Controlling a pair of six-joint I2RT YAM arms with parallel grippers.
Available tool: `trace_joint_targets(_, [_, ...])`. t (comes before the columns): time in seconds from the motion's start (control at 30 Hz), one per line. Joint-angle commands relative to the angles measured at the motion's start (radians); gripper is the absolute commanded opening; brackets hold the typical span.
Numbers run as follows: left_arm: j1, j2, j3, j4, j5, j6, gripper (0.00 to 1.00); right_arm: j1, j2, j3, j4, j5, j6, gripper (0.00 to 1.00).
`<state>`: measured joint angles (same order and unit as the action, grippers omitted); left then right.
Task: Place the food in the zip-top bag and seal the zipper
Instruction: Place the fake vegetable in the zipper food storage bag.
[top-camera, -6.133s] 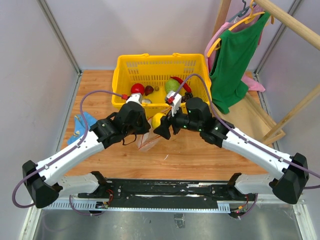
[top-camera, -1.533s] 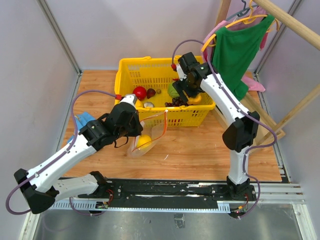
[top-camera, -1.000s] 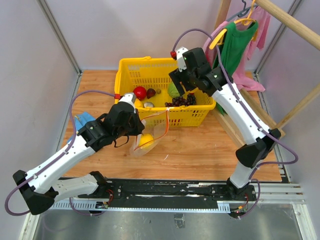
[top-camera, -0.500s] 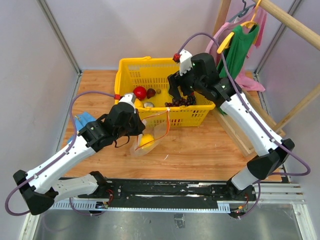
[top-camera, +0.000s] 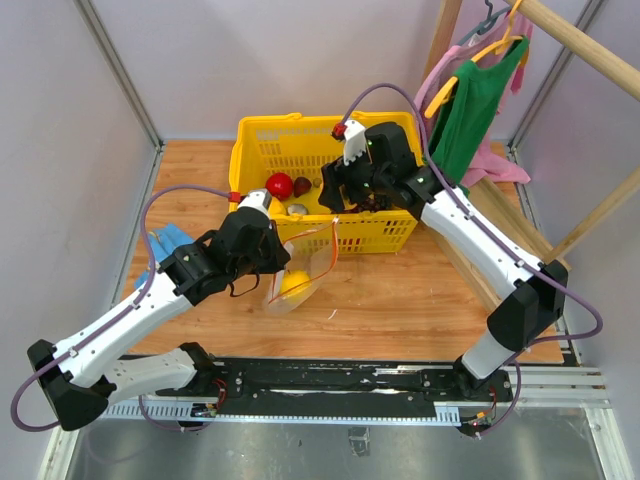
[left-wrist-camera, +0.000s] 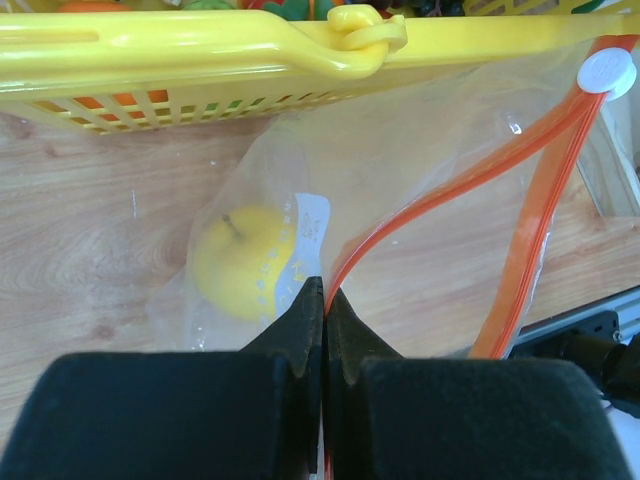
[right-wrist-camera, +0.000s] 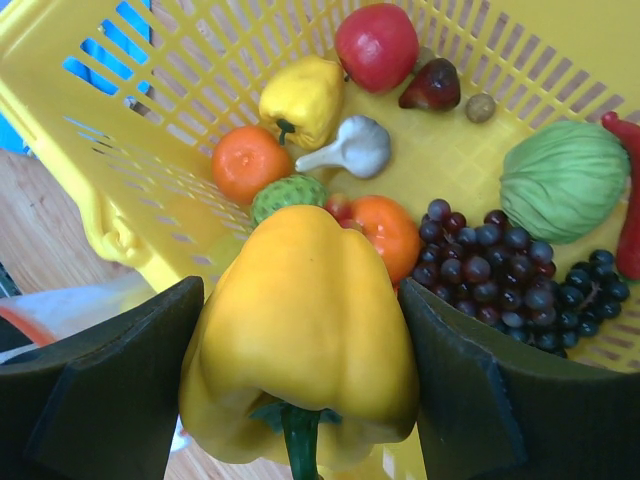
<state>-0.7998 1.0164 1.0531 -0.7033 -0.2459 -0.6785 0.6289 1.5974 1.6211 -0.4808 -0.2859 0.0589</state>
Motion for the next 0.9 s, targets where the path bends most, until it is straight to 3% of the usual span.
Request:
trace_joint_targets(0.0, [0.008, -0.025, -0.009, 0.028, -0.014, -0.007, 0.00, 0.024, 0.030, -0.003, 0.107, -0.066, 0.047, 0.50])
trace_joint_targets(0.43, [0.007, -0.032, -0.012, -0.005, -0.049, -0.027, 0.00, 0.067, -0.016, 0.074, 0.112, -0.096, 0.051, 0.50])
trace_joint_targets(0.87, [0.013, -0.029, -0.017, 0.023, -0.037, -0.040, 0.00, 0.161, -0.218, -0.066, 0.130, -0.138, 0.022, 0.51])
